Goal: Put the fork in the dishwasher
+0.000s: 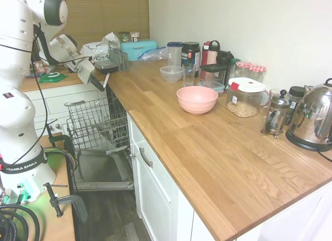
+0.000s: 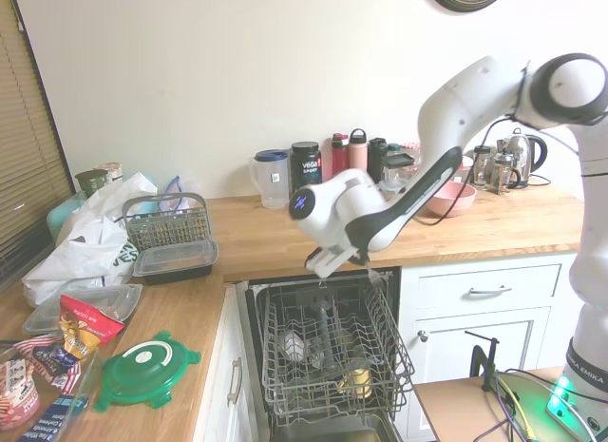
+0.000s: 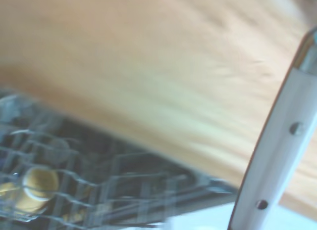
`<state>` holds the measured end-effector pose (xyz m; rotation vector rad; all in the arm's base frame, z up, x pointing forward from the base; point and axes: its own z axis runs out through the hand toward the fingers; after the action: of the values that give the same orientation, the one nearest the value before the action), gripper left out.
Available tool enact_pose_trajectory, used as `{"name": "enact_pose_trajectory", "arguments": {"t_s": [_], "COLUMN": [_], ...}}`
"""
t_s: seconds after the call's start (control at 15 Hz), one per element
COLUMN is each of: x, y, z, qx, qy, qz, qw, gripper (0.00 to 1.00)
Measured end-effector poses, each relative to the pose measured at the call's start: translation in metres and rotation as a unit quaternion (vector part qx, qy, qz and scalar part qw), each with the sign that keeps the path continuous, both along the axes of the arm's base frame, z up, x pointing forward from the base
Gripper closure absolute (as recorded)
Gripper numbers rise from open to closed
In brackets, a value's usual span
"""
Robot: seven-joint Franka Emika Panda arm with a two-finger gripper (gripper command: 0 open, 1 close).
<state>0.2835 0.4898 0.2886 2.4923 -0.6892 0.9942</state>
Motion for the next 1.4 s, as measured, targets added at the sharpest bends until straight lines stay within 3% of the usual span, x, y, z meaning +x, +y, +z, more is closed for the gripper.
{"name": "enact_pose_trajectory", "arguments": {"t_s": [0.27, 0.6, 1.0, 1.07, 1.4], "x": [0.005, 0.007, 0.01, 0.011, 0.019], "y": [0.036, 0.027, 0.022, 0.022, 0.022], "z": [-0.048, -0.12, -0.148, -0.15, -0.155], "qx": [-0.02, -0.08, -0.117, -0.119, -0.132], "qy": [0.007, 0.011, 0.019, 0.022, 0.036], "qz": [-0.001, -0.004, -0.01, -0.012, -0.027], "qw": [0.9998, 0.9967, 0.9929, 0.9925, 0.9902], "gripper": [1.0, 1.0, 1.0, 0.0, 0.0]}}
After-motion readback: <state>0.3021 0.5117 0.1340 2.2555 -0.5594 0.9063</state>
